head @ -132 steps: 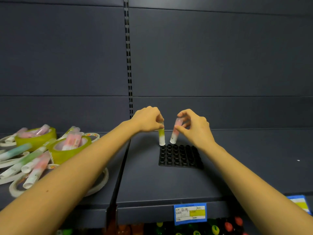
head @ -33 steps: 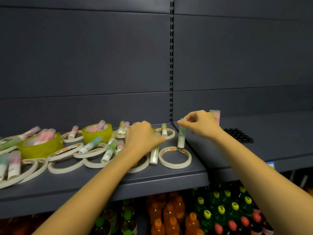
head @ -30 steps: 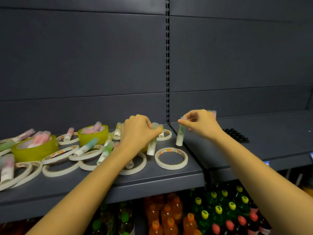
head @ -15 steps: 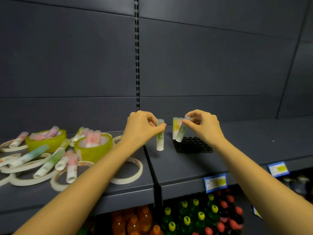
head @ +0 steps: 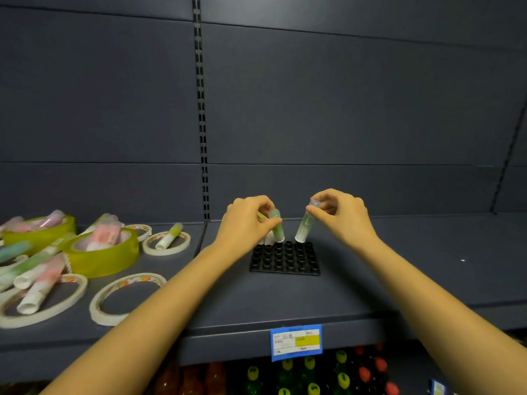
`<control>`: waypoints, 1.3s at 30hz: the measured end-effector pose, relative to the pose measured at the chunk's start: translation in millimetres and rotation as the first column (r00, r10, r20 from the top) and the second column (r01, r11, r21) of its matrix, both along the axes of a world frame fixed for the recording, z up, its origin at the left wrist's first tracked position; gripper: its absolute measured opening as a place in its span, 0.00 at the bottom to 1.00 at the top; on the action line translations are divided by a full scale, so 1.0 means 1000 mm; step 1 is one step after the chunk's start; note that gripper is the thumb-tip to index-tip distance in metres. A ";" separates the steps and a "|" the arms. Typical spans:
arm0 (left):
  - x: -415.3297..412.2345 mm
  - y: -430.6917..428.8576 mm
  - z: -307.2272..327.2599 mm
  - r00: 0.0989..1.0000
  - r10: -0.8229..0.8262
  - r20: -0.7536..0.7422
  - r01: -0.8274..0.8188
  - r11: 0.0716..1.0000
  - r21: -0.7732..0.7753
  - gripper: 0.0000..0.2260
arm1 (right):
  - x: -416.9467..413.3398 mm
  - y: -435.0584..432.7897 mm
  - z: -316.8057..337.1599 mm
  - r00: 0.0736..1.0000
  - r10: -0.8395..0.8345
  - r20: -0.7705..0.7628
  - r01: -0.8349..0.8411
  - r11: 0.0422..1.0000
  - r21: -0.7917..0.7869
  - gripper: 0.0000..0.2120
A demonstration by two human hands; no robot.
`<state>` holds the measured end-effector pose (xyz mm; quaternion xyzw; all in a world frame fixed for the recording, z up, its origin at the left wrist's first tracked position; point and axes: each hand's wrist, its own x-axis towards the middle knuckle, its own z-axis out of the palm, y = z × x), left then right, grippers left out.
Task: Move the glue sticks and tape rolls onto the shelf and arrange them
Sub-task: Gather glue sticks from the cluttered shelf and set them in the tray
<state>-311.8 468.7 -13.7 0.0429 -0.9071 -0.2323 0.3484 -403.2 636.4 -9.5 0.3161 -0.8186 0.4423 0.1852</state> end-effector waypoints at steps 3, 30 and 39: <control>-0.009 0.007 -0.004 0.998 0.053 0.016 -0.052 0.998 -0.025 0.08 | -0.011 0.003 -0.001 0.999 0.038 -0.002 -0.038 0.999 0.005 0.08; -0.056 0.006 0.002 0.928 0.359 0.096 -0.203 0.707 -0.677 0.16 | -0.045 -0.028 -0.013 0.993 0.119 -0.012 -0.117 0.988 0.098 0.13; -0.046 0.001 0.011 0.918 0.335 0.211 -0.158 0.799 -0.581 0.19 | -0.039 -0.038 -0.003 0.974 0.043 -0.224 0.043 0.930 0.364 0.11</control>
